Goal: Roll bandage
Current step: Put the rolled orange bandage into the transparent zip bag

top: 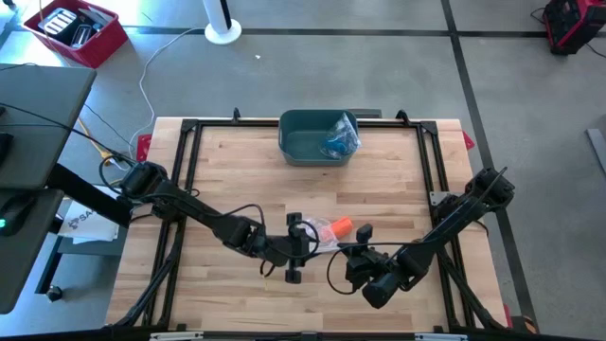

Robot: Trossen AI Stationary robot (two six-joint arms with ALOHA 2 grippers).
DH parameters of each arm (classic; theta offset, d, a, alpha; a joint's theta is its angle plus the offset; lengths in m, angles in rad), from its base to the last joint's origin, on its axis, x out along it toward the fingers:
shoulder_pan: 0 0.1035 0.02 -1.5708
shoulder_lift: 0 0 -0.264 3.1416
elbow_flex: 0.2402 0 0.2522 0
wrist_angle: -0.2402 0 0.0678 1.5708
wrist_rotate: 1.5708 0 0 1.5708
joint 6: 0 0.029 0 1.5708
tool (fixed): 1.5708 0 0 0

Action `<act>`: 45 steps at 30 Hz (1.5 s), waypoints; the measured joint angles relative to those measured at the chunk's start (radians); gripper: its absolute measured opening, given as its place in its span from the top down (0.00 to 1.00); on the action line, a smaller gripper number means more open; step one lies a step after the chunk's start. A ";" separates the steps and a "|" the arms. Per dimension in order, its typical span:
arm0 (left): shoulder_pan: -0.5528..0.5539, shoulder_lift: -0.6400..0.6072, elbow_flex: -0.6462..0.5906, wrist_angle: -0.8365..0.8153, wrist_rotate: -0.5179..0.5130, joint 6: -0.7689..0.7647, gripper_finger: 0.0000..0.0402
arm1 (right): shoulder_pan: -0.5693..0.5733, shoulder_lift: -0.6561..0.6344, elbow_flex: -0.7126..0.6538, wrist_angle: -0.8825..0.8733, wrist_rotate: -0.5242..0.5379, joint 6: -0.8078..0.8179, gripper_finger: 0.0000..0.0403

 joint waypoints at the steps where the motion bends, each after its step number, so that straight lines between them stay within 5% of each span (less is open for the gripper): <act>1: 0.000 0.003 0.000 0.000 0.000 0.000 0.64 | 0.000 0.000 0.000 0.000 -0.001 -0.005 1.00; 10: 0.000 0.003 0.000 0.000 0.049 -0.065 0.64 | -0.002 0.000 0.000 0.008 -0.023 0.006 1.00; 24: 0.013 0.003 0.000 -0.129 -0.030 -0.155 0.69 | -0.001 0.000 0.000 0.008 -0.023 0.007 1.00; 45: -0.010 -0.004 0.001 -0.079 0.040 -0.105 0.74 | -0.001 0.000 0.000 0.002 -0.022 0.007 1.00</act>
